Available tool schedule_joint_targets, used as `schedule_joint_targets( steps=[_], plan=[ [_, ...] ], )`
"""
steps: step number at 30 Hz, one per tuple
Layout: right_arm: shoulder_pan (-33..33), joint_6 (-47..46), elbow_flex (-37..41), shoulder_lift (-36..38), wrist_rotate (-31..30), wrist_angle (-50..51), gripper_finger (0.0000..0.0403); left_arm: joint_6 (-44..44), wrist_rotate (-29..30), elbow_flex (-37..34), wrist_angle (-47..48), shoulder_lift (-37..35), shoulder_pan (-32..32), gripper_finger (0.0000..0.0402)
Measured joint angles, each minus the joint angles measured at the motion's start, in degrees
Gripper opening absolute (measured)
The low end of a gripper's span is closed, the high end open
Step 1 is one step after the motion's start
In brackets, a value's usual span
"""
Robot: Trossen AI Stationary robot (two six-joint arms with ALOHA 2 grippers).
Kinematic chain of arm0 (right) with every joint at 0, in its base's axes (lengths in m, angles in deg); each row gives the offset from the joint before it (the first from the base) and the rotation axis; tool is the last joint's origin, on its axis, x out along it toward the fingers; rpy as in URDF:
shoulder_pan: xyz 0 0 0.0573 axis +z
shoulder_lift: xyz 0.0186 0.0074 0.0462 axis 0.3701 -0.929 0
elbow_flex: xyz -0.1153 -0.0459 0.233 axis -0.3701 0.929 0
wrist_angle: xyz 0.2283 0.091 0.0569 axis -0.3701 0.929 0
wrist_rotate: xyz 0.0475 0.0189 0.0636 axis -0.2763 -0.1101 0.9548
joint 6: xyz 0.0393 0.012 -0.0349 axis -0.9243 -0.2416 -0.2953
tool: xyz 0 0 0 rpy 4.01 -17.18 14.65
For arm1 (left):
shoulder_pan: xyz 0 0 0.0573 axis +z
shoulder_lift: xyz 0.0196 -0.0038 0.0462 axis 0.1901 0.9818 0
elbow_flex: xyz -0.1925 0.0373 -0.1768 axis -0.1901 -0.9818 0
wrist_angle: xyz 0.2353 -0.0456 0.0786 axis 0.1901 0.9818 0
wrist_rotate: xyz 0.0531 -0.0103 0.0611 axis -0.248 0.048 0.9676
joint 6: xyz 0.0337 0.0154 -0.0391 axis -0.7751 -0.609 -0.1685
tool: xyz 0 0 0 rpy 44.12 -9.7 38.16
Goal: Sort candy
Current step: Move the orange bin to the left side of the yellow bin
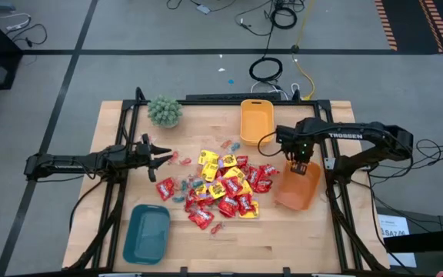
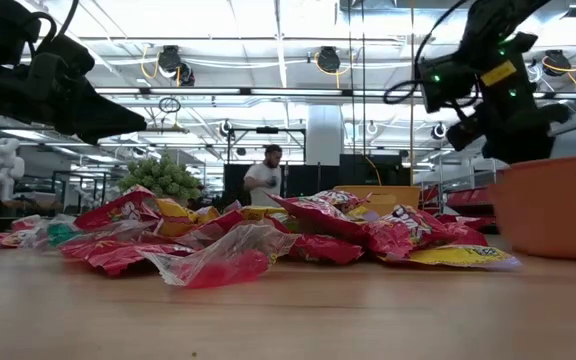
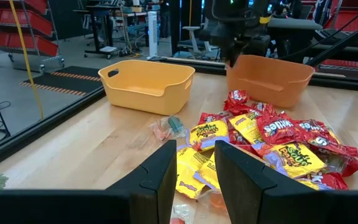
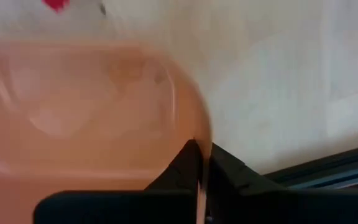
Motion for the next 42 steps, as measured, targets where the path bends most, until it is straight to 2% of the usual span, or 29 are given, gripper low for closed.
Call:
schedule_joint_targets(
  steps=[4, 12, 17, 21, 25, 29, 34, 37, 39, 42],
  plan=[
    [-0.51, -1.0, -6.39, 0.13, -0.13, 5.47, 0.0002, 0.0, -0.01, 0.0, 0.0, 0.0, 0.0, 0.0118],
    [-1.45, 2.01, -25.63, 0.24, -1.82, 17.08, 0.0001, -0.01, -0.01, 0.0, 0.02, 0.0, 0.0, 0.0118],
    [-6.05, -0.71, -35.67, 0.19, -6.72, 18.96, 0.0001, -0.01, -0.01, 0.01, 0.0, 0.0, 0.0, 0.0118],
    [-11.71, -5.4, -41.39, 0.17, -6.6, 16.45, 0.0, -0.01, -0.01, 0.0, 0.02, 0.0, 0.0, 0.0118],
    [-15.79, -4.62, -44.13, 0.15, -6.59, 14.73, 0.0, -0.01, -0.01, 0.01, 0.01, 0.0, 0.0, 0.0118],
    [-18.62, -2.32, -44.13, -0.66, -6.54, 17.73, 0.0, -0.01, -0.01, 0.0, 0.0, 0.0, 0.0, 0.0118],
    [-23.26, -11.37, -44.1, -3.82, -6.43, 13.71, 0.0, -0.01, -0.01, 0.01, 0.02, 0.0, 0.0, 0.0118],
    [-24.55, -13.18, -44.15, -5.93, -2.8, 6.93, 0.0, -0.01, -0.01, 0.01, 0.01, 0.0, 0.0, 0.0118],
    [-25.3, -12.97, -45.98, -8.2, -0.49, 5.55, 0.0, -0.01, -0.01, 0.0, 0.0, 0.0, 0.0, 0.0118],
    [-26.68, -11.03, -52.69, -12.78, -0.4, 8.05, 0.0, -0.01, -0.01, 0.01, 0.02, 0.01, 0.0, 0.0118]
  ],
)
